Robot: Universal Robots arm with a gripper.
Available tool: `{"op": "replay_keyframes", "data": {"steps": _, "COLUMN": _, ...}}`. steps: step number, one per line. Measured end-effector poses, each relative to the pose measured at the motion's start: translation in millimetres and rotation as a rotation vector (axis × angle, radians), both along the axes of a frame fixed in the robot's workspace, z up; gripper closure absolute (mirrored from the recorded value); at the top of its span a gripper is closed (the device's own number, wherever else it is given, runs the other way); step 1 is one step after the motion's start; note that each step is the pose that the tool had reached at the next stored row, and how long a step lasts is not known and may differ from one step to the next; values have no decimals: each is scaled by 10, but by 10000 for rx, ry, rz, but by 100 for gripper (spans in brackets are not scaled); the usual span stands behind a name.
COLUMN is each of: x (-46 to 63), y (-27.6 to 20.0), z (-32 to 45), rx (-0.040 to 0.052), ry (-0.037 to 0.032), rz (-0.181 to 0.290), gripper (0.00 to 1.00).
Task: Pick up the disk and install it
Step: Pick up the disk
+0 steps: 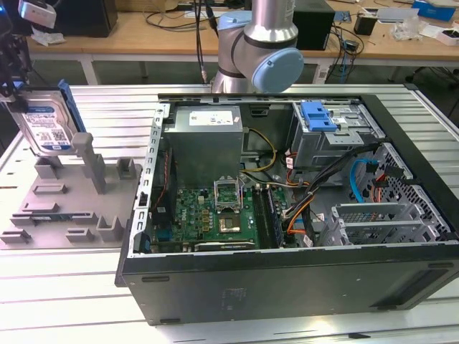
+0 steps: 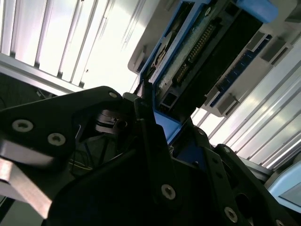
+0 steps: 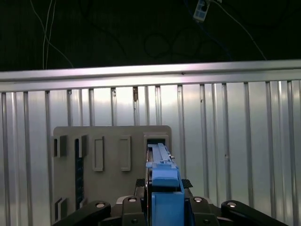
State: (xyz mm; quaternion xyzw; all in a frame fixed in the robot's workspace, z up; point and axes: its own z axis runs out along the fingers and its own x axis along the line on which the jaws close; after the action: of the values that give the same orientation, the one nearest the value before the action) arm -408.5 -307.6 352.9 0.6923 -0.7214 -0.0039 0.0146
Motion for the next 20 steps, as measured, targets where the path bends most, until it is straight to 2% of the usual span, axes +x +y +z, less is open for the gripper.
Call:
{"op": "replay_keyframes", "data": {"steps": 7, "x": 2, "y": 0, "z": 122, "rx": 0, "ry": 0, "rz": 0, "gripper": 63}}
{"op": "replay_keyframes", "data": {"steps": 20, "x": 4, "y": 0, "z": 431, "rx": 0, "ry": 0, "rz": -1, "gripper": 63}}
